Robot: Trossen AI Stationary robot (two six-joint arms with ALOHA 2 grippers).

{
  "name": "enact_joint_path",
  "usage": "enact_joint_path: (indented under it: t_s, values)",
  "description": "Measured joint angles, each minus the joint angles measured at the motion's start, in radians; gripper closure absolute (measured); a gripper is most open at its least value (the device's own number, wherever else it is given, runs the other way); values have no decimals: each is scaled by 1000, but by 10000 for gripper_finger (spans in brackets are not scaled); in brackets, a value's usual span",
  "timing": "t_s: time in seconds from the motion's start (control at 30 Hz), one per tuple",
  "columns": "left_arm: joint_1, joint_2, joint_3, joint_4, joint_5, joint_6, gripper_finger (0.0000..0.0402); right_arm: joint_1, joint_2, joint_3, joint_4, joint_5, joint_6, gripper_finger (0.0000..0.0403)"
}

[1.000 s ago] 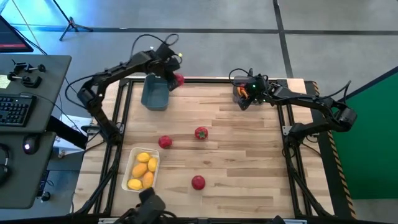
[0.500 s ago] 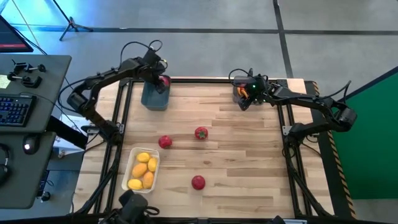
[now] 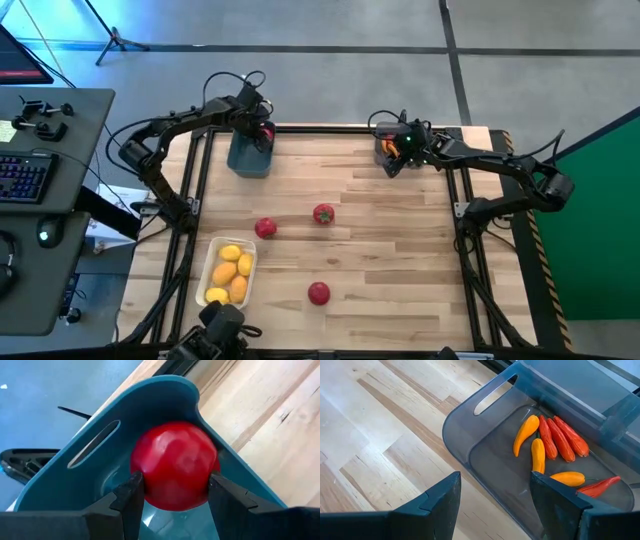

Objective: Sort produce into baskets
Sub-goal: Put the red tomato into the green bin

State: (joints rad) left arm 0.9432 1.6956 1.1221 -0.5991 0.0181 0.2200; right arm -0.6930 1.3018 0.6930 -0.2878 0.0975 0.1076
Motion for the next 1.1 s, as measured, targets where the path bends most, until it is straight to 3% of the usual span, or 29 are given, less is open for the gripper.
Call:
enact_joint_path:
  t_s: [0.27, 0.73, 1.1]
  values:
    - [-2, 13, 0, 1, 0, 17, 224, 0, 0, 0, 0, 0, -3, 176]
    - [-12, 12, 0, 5, -22, 19, 142, 0, 0, 0, 0, 0, -3, 176]
    - [-21, -59, 0, 30, -57, 58, 138, 0, 0, 0, 0, 0, -22, 176]
